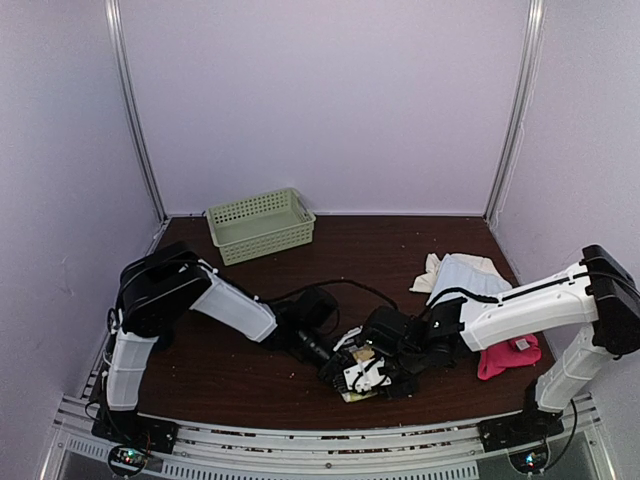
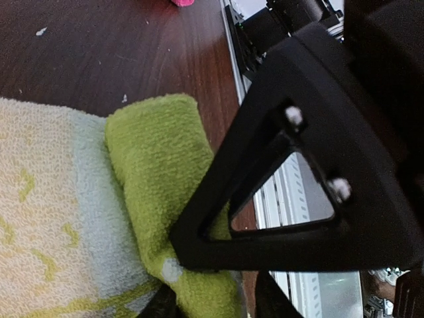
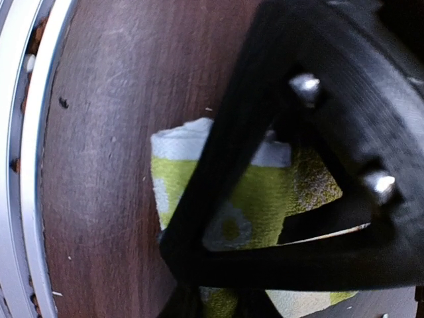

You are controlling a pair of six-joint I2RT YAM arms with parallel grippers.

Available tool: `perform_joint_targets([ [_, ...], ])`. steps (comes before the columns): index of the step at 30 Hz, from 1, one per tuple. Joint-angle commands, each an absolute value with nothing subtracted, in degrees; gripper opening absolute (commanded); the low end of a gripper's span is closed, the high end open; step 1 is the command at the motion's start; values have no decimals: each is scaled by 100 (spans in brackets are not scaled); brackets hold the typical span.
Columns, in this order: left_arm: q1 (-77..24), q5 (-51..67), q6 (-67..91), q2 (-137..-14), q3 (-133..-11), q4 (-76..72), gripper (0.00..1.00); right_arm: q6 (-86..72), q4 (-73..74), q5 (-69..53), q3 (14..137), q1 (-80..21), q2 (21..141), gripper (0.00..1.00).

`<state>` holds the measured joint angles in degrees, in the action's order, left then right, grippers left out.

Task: Roll the towels
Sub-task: Roll the towel at the center of the board.

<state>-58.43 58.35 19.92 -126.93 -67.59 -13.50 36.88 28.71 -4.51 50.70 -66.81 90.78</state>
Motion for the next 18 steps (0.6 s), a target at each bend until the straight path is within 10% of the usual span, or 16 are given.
perform_joint_targets([
  [1, -5818, 4940, 1956, -12969, -6278, -689, 41, 3695, 2734, -138, 4846, -6707, 9201, 13],
  [7, -5758, 3863, 1962, -11400, -5601, -505, 79, 3654, 3117, -675, 4926, -6672, 9316, 2],
  [18, -5528, 184, 2762, -7664, -3134, -1427, 98, 3652, 5078, -3098, 6552, -5806, 10565, 0],
])
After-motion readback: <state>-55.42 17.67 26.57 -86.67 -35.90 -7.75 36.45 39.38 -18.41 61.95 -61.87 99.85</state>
